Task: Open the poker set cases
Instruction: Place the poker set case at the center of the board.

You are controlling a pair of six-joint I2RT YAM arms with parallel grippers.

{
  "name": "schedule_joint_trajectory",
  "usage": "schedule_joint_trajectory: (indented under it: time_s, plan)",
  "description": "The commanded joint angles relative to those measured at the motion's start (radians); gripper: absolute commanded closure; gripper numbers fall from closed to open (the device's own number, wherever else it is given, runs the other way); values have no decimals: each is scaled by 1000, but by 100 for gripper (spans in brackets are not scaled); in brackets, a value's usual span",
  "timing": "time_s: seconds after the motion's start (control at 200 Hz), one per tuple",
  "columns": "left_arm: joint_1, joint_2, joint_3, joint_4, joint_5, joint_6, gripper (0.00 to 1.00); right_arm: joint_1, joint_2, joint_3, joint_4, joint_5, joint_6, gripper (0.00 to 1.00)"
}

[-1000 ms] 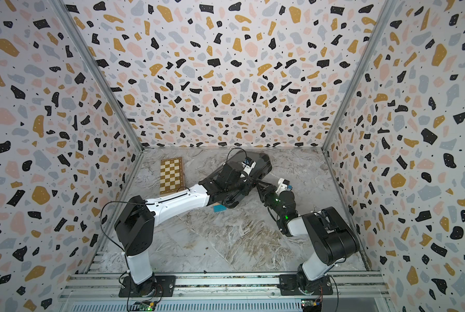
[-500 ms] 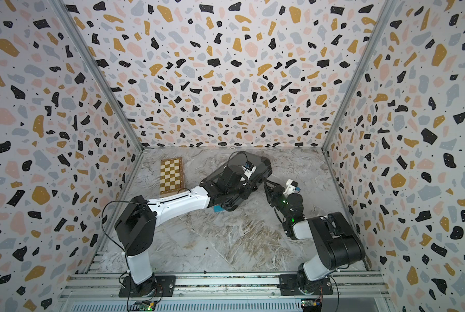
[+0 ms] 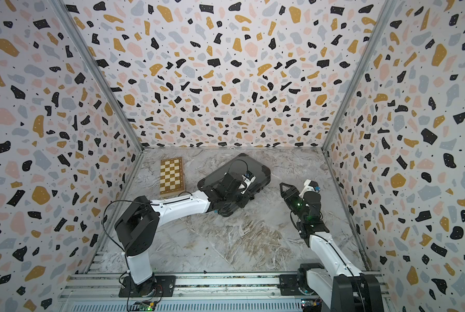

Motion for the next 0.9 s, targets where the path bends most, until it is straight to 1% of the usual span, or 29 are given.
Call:
schedule_joint_trajectory:
  time_s: [0.0,0.12,0.195,0.245,0.315,0.406,0.531,0.601,0.656,0.721,0.801,0.896]
  plan:
    - [15,-37,21,95,-78,-28,100,-13,38,47,-113,-18,-83,41]
    - [15,-39,61,39,-89,-9,100,-18,105,96,-119,-57,-94,40]
    - [14,-36,94,-2,-80,-2,88,-20,140,130,-136,-69,-103,40]
    - [15,-38,113,-28,-82,-3,76,-22,157,151,-151,-70,-110,40]
    - [15,-46,137,-59,-91,-6,63,-22,180,174,-160,-71,-120,40]
    - [16,-75,147,-76,-112,-11,48,-22,210,201,-171,-71,-137,40]
    - [26,-134,149,-103,-137,-35,33,-22,259,239,-180,-73,-163,39]
    - [47,-178,135,-123,-151,-64,29,-22,293,268,-193,-75,-179,37]
    - [84,-217,103,-155,-150,-111,24,-22,322,286,-194,-89,-180,36]
    - [149,-274,39,-159,-106,-184,22,-22,353,294,-178,-120,-176,34]
    - [259,-337,-69,-136,-22,-296,20,-22,390,278,-128,-157,-165,32]
    - [401,-393,-213,-1,137,-437,20,-22,434,253,-50,-192,-153,30]
